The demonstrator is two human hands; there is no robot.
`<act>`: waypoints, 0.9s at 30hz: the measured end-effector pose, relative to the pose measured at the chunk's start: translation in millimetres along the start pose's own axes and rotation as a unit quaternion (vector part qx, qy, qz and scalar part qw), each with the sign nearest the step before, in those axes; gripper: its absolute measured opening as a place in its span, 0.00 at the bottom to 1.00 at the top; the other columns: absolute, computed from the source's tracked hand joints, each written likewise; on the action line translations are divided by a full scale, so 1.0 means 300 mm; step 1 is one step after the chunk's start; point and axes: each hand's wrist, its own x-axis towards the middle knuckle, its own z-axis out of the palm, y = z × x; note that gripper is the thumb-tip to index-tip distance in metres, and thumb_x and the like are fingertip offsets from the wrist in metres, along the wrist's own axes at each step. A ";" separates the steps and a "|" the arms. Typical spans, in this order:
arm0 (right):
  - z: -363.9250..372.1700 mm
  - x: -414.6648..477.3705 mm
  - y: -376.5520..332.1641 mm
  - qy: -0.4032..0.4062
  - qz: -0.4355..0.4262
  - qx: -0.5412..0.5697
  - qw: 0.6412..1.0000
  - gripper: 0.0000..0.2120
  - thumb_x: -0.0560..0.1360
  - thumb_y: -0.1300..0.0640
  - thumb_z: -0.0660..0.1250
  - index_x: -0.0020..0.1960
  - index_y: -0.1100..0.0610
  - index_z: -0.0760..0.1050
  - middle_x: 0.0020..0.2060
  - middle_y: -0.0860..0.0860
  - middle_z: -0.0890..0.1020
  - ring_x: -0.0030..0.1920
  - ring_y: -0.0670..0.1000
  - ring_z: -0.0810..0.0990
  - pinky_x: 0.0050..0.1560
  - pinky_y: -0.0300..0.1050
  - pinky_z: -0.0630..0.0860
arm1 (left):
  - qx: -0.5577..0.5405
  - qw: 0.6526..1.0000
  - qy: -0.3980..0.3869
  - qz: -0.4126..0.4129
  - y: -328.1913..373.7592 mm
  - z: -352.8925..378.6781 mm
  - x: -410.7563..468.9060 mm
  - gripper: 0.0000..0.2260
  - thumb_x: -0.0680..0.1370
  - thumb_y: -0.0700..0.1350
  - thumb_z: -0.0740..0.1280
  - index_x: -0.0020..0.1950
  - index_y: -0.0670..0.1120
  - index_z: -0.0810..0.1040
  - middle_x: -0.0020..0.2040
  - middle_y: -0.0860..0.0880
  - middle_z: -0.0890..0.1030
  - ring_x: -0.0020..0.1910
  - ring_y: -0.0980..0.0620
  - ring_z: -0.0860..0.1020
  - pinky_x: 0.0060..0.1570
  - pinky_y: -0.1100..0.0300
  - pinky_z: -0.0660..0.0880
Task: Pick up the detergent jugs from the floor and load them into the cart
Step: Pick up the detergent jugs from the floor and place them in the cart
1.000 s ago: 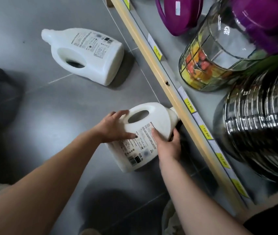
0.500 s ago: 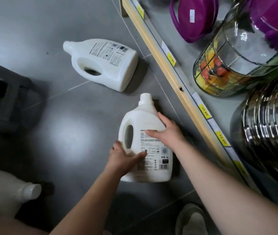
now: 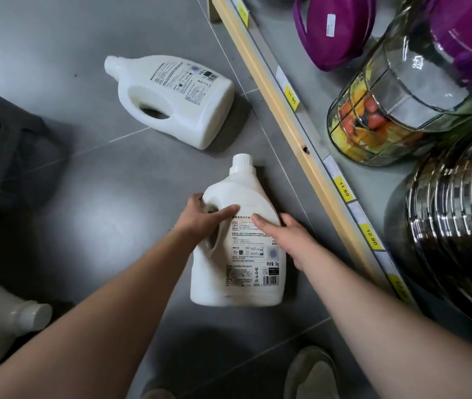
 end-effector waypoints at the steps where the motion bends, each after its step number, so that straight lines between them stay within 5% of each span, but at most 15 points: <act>1: 0.002 -0.004 -0.001 0.004 -0.005 0.011 1.000 0.59 0.47 0.25 0.80 0.73 0.50 0.73 0.60 0.50 0.85 0.56 0.52 0.85 0.64 0.52 0.80 | -0.001 1.000 0.000 -0.002 0.002 -0.005 -0.006 0.41 0.66 0.60 0.84 0.72 0.48 0.70 0.60 0.50 0.81 0.61 0.47 0.81 0.67 0.46 0.77; 5: 0.019 -0.021 -0.004 0.001 -0.017 0.043 0.999 0.50 0.59 0.35 0.84 0.75 0.54 0.72 0.60 0.51 0.85 0.55 0.51 0.86 0.55 0.46 0.82 | -0.011 1.000 0.010 -0.005 -0.001 -0.024 -0.025 0.42 0.67 0.58 0.84 0.75 0.48 0.70 0.64 0.49 0.79 0.63 0.47 0.80 0.69 0.45 0.76; 9: 0.034 -0.032 -0.038 -0.001 -0.050 0.048 0.998 0.42 0.63 0.40 0.85 0.71 0.52 0.74 0.57 0.49 0.86 0.54 0.51 0.87 0.60 0.51 0.82 | -0.035 0.999 0.027 0.017 0.002 -0.065 -0.050 0.44 0.64 0.58 0.86 0.74 0.48 0.70 0.64 0.50 0.79 0.61 0.48 0.81 0.66 0.49 0.77; 13: 0.052 -0.052 -0.102 0.013 -0.095 0.041 0.995 0.55 0.55 0.33 0.84 0.77 0.49 0.70 0.61 0.48 0.84 0.58 0.51 0.85 0.61 0.51 0.82 | -0.050 0.995 0.051 0.069 0.038 -0.128 -0.064 0.50 0.55 0.64 0.83 0.73 0.52 0.71 0.62 0.50 0.82 0.60 0.50 0.83 0.66 0.46 0.78; 20: 0.058 -0.114 -0.230 0.020 -0.193 -0.001 0.981 0.45 0.65 0.43 0.84 0.77 0.45 0.67 0.60 0.44 0.77 0.60 0.50 0.77 0.40 0.35 0.71 | -0.057 0.979 0.081 0.176 0.121 -0.238 -0.113 0.46 0.54 0.62 0.86 0.68 0.61 0.70 0.61 0.51 0.82 0.62 0.51 0.82 0.66 0.45 0.79; 24: 0.054 -0.138 -0.254 0.019 -0.246 -0.043 0.968 0.44 0.62 0.46 0.86 0.73 0.42 0.68 0.64 0.42 0.78 0.65 0.49 0.77 0.51 0.41 0.73 | -0.038 0.967 0.080 0.240 0.126 -0.291 -0.151 0.47 0.52 0.61 0.87 0.68 0.65 0.71 0.63 0.53 0.81 0.63 0.51 0.81 0.65 0.45 0.80; 27: 0.049 -0.168 -0.260 0.012 -0.274 -0.086 0.958 0.46 0.61 0.47 0.87 0.73 0.42 0.68 0.67 0.43 0.77 0.65 0.48 0.75 0.51 0.35 0.71 | 0.010 0.955 0.064 0.291 0.120 -0.316 -0.182 0.47 0.53 0.61 0.85 0.70 0.66 0.71 0.65 0.59 0.79 0.67 0.55 0.77 0.67 0.52 0.77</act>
